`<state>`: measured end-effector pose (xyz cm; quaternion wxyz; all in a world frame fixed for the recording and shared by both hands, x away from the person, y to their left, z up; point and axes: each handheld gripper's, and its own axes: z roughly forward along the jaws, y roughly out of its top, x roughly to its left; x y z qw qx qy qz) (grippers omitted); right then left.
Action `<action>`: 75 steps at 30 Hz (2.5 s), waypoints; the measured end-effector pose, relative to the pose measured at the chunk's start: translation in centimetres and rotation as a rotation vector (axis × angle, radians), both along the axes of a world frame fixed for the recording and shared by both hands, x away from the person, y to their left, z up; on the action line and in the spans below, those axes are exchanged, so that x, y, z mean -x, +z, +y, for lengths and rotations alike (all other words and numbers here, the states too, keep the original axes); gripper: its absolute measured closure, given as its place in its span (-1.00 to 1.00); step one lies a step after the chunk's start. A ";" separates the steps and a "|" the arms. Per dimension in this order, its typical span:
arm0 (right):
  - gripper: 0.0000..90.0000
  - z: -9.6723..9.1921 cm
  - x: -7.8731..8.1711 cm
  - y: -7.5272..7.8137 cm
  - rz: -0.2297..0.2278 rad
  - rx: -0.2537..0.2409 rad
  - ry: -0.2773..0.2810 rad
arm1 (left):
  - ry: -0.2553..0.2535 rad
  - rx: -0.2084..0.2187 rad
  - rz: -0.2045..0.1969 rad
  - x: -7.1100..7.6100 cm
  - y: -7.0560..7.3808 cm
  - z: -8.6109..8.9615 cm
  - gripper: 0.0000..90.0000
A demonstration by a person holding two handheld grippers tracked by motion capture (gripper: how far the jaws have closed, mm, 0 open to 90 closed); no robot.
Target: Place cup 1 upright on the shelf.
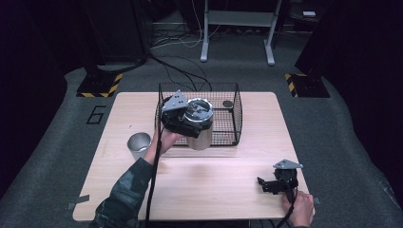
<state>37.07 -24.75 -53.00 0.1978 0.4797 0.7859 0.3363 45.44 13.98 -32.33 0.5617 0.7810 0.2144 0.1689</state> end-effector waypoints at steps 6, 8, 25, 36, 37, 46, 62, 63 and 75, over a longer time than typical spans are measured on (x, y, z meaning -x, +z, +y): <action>-1.00 0.0 0.0 0.0 0.000 0.000 0.000 | 0.008 0.008 0.003 -0.8 0.3 -0.2 -0.91; -1.00 0.0 0.0 0.0 0.000 0.000 0.000 | 0.013 0.009 0.001 -1.0 0.4 -0.2 -0.91; -1.00 0.0 0.0 0.0 0.000 0.000 0.000 | 0.052 0.013 0.005 -3.5 1.1 -1.2 -0.91; -1.00 0.0 0.0 0.0 0.001 -0.001 -0.001 | 0.085 0.016 -0.006 -5.3 1.4 -2.0 -0.91; -1.00 0.0 0.0 0.0 0.001 -0.001 -0.001 | 0.085 0.016 -0.006 -5.3 1.4 -2.0 -0.91; -1.00 0.0 0.0 0.0 0.007 -0.001 0.005 | 0.118 0.008 0.007 -6.8 0.9 -2.8 -0.91; -1.00 -0.1 0.0 0.0 0.005 0.000 0.007 | 0.151 -0.028 0.040 -9.0 -0.6 -4.3 -0.91; -1.00 -0.1 0.0 0.0 0.005 0.000 0.007 | 0.149 -0.030 0.042 -9.1 -0.7 -4.4 -0.91; -1.00 0.0 0.0 0.0 0.005 0.000 0.006 | 0.169 -0.057 0.056 -10.4 -2.0 -5.1 -0.91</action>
